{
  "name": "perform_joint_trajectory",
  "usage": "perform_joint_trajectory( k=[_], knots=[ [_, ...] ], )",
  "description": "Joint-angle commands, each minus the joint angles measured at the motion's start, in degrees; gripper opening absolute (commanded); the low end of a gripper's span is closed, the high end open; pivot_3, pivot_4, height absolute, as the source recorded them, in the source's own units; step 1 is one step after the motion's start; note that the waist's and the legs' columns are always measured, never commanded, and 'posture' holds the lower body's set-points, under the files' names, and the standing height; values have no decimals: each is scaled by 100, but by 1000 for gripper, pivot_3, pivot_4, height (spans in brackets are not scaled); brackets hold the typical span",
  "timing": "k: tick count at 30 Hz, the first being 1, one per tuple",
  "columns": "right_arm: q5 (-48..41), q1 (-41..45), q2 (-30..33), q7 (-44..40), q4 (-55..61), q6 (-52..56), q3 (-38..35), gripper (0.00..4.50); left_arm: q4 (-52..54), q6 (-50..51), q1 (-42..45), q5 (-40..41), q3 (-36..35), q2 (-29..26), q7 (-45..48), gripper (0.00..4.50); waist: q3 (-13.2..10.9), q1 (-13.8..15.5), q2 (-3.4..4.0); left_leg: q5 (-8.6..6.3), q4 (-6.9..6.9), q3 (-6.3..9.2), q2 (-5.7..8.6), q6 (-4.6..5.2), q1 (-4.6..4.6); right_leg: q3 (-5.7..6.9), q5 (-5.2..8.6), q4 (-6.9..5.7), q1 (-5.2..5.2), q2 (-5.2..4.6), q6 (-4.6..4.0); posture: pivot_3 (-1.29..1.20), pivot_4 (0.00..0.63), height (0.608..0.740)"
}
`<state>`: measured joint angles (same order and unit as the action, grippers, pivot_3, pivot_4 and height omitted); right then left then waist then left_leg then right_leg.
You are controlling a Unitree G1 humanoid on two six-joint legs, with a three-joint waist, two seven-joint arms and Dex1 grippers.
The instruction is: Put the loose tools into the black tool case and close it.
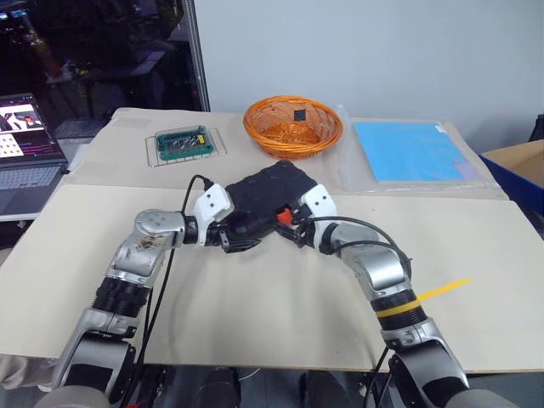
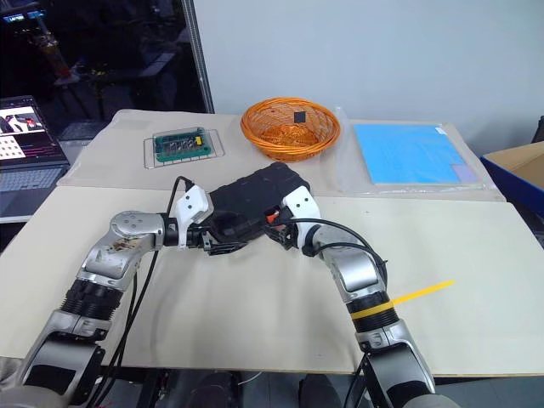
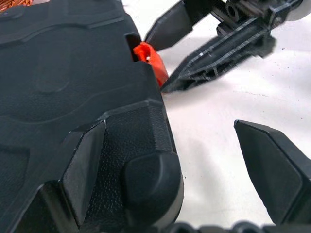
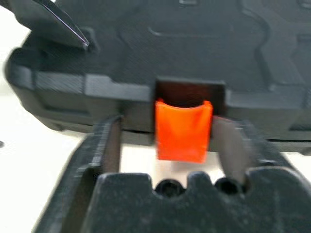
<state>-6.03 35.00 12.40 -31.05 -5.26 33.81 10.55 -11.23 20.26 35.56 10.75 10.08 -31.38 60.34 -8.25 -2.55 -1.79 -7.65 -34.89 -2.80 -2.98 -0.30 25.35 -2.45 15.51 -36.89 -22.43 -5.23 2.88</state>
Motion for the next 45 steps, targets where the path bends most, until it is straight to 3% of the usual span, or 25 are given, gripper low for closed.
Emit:
perform_joint_trajectory(
  k=[1,6,10,18,26,37,45],
  knots=[
    [-247,19,216,-129,799,282,-241,3749,-214,227,-187,-148,219,20,27,4500,0,15,0,0,0,-1,0,0,1,0,0,0,0,-2,1,0,150,740],
    [-436,-274,548,-106,1439,880,-457,3749,-181,263,-203,-135,220,35,13,4500,0,41,0,0,3,1,0,0,1,1,2,6,4,-1,1,0,150,740],
    [-596,-435,569,48,1621,1161,-642,2783,-225,270,-174,-144,230,55,9,4500,0,40,0,-1,3,-1,0,-1,1,1,3,8,5,-2,-1,0,150,740],
    [-577,-241,191,243,993,955,-458,52,-271,258,-121,-156,255,66,15,4500,0,35,0,-2,1,1,0,-3,-1,1,2,8,6,-2,-1,0,150,740],
    [-318,229,-162,301,-121,201,-195,52,-253,276,-118,-154,267,75,12,4500,0,2,0,-1,0,1,0,-1,-3,1,1,6,7,-1,0,0,150,740],
    [-740,-188,66,-33,688,300,-524,52,-145,353,-206,-134,234,46,-37,4500,0,8,-1,-1,4,2,-1,-2,-7,1,0,4,6,0,-3,0,150,740],
    [-584,179,-293,329,-218,-301,-625,52,-113,383,-224,-135,246,48,-47,4500,0,-5,0,-2,6,1,-1,-3,-7,1,1,6,5,0,-3,0,150,740]
  ],
)
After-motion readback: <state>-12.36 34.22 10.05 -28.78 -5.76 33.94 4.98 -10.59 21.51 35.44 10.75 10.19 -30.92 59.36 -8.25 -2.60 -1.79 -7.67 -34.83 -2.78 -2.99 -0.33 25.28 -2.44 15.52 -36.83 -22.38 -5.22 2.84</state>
